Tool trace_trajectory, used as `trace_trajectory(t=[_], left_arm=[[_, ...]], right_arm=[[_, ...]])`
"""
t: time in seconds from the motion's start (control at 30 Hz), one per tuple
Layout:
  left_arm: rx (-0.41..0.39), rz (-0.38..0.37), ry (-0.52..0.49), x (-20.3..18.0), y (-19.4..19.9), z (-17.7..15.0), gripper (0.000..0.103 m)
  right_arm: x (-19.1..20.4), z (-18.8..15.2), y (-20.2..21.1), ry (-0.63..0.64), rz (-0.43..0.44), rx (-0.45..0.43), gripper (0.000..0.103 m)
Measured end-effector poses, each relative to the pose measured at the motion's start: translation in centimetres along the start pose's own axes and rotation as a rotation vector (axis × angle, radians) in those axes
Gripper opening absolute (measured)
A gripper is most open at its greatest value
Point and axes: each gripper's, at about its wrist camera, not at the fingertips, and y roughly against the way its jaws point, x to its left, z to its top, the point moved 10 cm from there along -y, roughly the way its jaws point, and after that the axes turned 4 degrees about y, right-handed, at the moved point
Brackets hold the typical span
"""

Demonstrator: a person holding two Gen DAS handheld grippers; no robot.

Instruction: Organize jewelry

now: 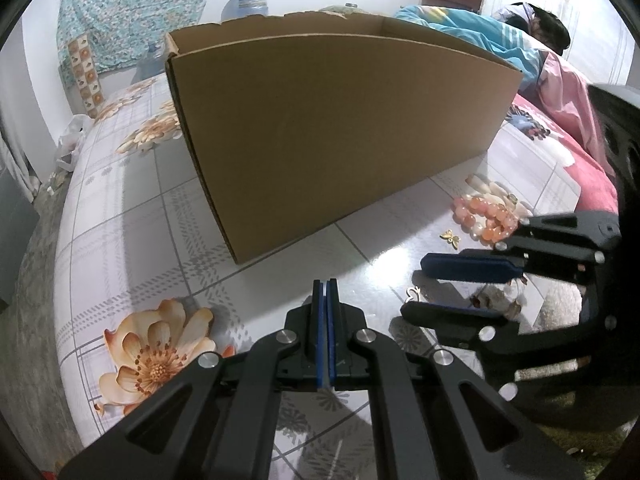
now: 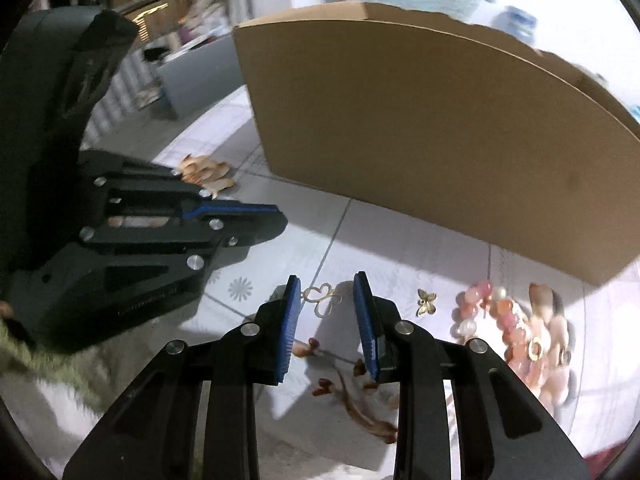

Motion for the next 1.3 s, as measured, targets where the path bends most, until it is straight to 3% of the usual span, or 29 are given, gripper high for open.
trace_trajectory(t=[0.2, 0.37, 0.6, 0.67, 0.97, 1.03, 1.1, 1.27, 1.3], left_arm=[[0.000, 0.000, -0.001, 0.0, 0.0, 0.0, 0.001], [-0.001, 0.000, 0.000, 0.0, 0.0, 0.0, 0.001], [0.000, 0.001, -0.001, 0.0, 0.0, 0.0, 0.001], [-0.001, 0.000, 0.000, 0.0, 0.0, 0.0, 0.001], [-0.005, 0.002, 0.005, 0.1, 0.1, -0.1, 0.001], [-0.003, 0.002, 0.008, 0.2, 0.1, -0.2, 0.001], [-0.001, 0.001, 0.010, 0.2, 0.1, -0.2, 0.001], [-0.002, 0.000, 0.010, 0.3, 0.1, -0.1, 0.001], [-0.002, -0.001, 0.010, 0.3, 0.1, -0.1, 0.001]], right_arm=[[0.5, 0.0, -0.3, -0.008, -0.064, -0.006, 0.027], [1.1, 0.0, -0.6, -0.009, -0.071, -0.003, 0.019], [0.7, -0.1, -0.4, -0.033, -0.059, -0.006, 0.017], [0.3, -0.2, -0.5, -0.042, -0.054, -0.008, 0.002], [-0.5, -0.5, -0.2, -0.059, -0.041, -0.002, 0.007], [-0.6, -0.3, -0.2, -0.058, -0.039, -0.002, 0.022], [-0.5, -0.3, 0.1, -0.052, -0.037, -0.003, 0.027], [-0.3, -0.1, -0.3, -0.032, -0.050, 0.015, 0.027], [-0.4, 0.0, -0.3, -0.030, -0.058, 0.018, 0.020]])
